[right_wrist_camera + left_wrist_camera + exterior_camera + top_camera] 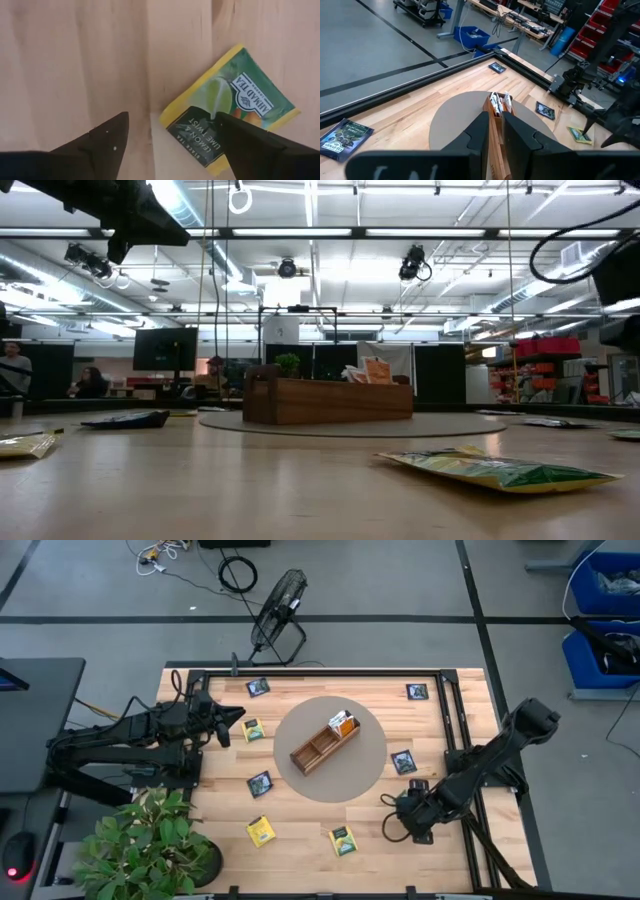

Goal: Pick & Place Tea
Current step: Put the yellow tea bag into the middle section of the wooden organizer

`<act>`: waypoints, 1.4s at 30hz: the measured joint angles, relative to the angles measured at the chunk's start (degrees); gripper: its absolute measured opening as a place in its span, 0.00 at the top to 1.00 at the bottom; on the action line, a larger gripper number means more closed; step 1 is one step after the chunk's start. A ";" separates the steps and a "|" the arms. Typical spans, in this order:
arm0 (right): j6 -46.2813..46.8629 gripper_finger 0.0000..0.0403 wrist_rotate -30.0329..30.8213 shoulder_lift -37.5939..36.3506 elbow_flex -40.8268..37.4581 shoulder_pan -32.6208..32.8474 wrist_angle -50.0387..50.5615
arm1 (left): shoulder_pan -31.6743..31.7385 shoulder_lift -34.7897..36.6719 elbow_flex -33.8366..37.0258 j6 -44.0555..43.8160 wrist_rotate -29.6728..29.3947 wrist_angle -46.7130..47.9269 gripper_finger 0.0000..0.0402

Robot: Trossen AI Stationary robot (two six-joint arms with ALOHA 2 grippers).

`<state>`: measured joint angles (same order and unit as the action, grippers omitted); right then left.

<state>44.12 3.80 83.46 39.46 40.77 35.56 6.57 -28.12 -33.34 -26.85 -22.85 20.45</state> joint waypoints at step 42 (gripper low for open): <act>1.05 0.98 -0.32 -1.95 4.93 1.78 2.58 | 0.00 0.00 0.00 -1.05 0.02 -0.07 0.86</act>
<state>45.17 3.48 81.51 44.40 42.55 38.15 6.57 -28.12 -33.34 -27.90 -22.83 20.38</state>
